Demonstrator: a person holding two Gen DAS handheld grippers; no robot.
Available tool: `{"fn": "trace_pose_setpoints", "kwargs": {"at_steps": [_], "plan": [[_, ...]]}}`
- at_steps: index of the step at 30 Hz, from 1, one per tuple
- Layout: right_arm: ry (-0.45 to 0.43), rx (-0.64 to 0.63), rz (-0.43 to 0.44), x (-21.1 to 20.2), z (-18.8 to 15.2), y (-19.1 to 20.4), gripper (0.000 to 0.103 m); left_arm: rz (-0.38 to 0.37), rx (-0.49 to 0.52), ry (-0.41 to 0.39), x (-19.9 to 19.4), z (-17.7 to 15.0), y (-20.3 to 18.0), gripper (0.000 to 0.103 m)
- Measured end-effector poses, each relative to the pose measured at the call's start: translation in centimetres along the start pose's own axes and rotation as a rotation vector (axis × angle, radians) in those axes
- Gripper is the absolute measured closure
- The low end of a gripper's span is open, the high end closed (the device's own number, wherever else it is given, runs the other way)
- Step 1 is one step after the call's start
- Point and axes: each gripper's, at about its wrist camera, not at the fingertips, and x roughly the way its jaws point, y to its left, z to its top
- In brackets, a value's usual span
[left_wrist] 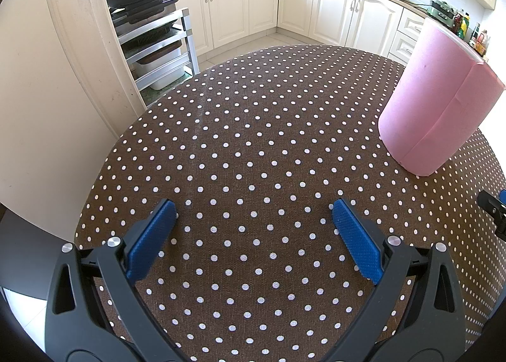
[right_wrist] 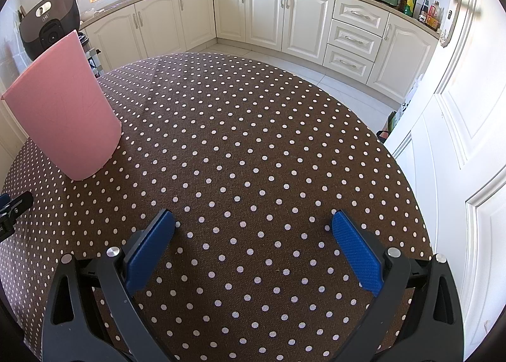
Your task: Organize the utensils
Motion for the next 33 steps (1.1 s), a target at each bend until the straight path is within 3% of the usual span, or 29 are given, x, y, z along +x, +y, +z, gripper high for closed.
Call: {"fn": "trace_pose_setpoints", "kwargs": {"at_steps": [33], "plan": [[0.0, 0.0, 0.0, -0.06, 0.07, -0.01, 0.006, -0.003, -0.008, 0.001, 0.11, 0.05, 0.01, 0.006]]}}
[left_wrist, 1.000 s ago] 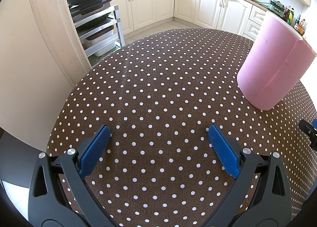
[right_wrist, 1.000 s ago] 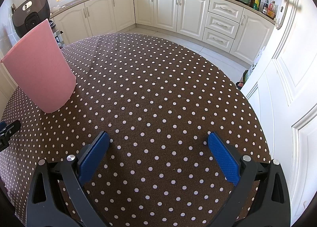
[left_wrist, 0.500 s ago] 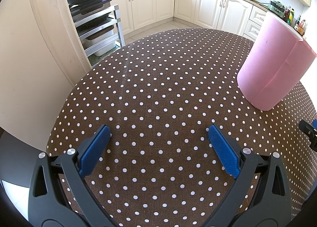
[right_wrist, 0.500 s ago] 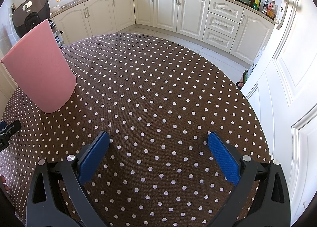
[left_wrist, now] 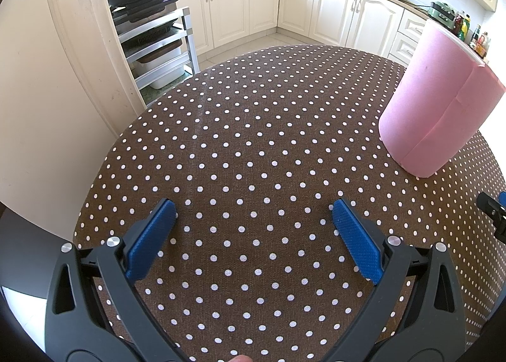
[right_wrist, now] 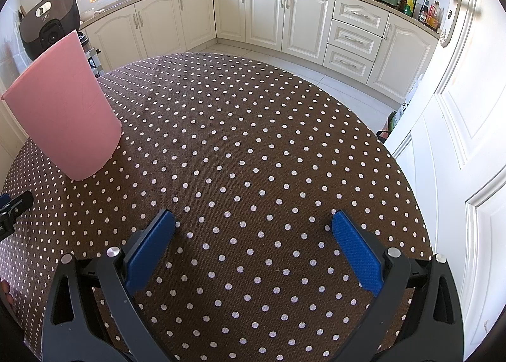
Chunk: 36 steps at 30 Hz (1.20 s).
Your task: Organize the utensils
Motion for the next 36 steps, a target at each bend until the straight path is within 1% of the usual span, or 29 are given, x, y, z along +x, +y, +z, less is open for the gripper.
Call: {"fn": "trace_pose_setpoints", "kwargs": {"at_steps": [36], "plan": [[-0.001, 0.0, -0.001, 0.11, -0.05, 0.01, 0.006, 0.002, 0.002, 0.0, 0.18, 0.1, -0.06, 0.006]]}}
